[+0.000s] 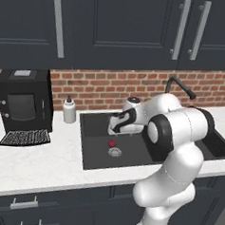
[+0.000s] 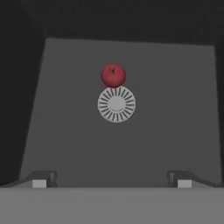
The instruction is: Pick the tomato from the sink and place it in the bowl. Then pick the bowl and place it in the microwave. Then close the microwave door and press the start button.
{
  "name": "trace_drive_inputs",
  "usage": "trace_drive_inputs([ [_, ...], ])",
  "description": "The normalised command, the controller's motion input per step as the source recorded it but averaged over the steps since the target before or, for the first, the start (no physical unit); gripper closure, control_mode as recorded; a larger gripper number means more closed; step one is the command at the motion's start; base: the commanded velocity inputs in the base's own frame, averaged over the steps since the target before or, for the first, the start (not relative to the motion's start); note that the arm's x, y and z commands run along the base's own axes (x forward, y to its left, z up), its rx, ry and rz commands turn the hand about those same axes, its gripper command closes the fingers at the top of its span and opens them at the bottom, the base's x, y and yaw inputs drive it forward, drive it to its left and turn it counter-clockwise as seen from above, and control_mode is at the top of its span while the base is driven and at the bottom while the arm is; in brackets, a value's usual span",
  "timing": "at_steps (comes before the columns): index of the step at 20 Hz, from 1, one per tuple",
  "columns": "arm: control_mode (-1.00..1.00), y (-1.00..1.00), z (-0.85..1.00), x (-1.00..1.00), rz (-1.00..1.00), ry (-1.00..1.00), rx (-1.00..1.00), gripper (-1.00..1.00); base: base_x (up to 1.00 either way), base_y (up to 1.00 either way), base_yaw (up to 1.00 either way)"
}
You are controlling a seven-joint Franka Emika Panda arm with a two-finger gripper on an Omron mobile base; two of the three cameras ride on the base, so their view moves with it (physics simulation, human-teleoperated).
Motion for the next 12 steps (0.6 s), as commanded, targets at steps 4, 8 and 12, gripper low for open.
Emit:
trace_drive_inputs([
  [4, -1.0, 0.06, -0.41, 0.32, 0.0, 0.0, 0.0, -1.0, 0.0, 0.0, 0.0],
  [8, -1.0, 0.11, -0.39, 0.41, 0.0, 0.0, 0.0, -1.0, 0.0, 0.0, 0.0],
  [12, -1.0, 0.05, -0.32, 0.42, 0.0, 0.0, 0.0, -1.0, 0.0, 0.0, 0.0],
])
